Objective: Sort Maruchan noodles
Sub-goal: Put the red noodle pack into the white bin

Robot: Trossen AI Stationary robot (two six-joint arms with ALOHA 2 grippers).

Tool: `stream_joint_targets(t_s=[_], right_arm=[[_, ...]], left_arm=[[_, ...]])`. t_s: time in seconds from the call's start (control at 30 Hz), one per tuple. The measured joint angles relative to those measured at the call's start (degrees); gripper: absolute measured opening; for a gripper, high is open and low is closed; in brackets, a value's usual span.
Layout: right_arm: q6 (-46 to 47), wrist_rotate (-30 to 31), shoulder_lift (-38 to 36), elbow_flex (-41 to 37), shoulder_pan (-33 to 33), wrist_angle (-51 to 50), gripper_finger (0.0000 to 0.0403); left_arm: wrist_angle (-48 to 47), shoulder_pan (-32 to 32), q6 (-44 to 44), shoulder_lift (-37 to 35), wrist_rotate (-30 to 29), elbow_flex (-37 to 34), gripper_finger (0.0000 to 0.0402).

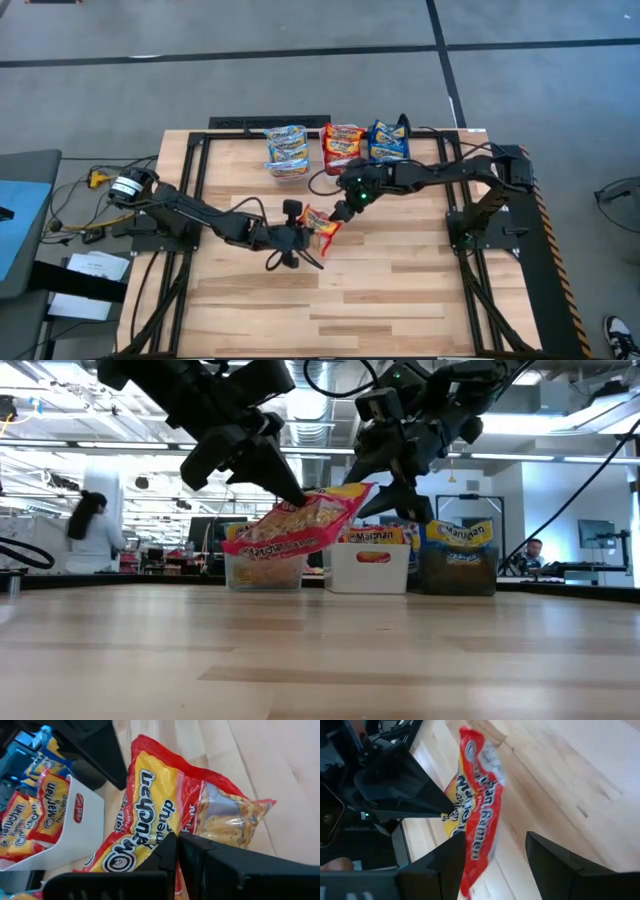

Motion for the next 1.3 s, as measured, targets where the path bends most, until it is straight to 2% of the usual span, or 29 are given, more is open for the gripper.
stream_joint_targets(t_s=[0.33,0.63,0.8,0.93,1.23,1.3], right_arm=[[3.8,0.1,0.0,0.0,2.1,1.3,0.023],[7.4,3.7,0.0,0.0,3.9,2.4,0.023],[7.5,3.8,0.0,0.0,4.3,2.3,0.0216],[7.5,3.8,0.0,0.0,4.5,2.3,0.0176],[3.8,4.0,0.0,0.0,4.5,3.2,0.0026],[2.0,4.4,0.0,0.0,4.5,3.4,0.0009]], left_arm=[[2.9,0.9,2.7,0.0,0.0,0.0,0.0],[6.7,1.0,4.4,0.0,-0.1,0.0,0.0],[7.0,1.0,4.9,0.0,-1.5,0.0,0.0],[7.0,1.0,5.0,0.0,-1.7,0.0,0.0],[8.3,1.0,6.6,0.0,-4.4,0.0,0.0],[8.9,1.0,6.6,0.0,-4.8,0.0,0.0]])
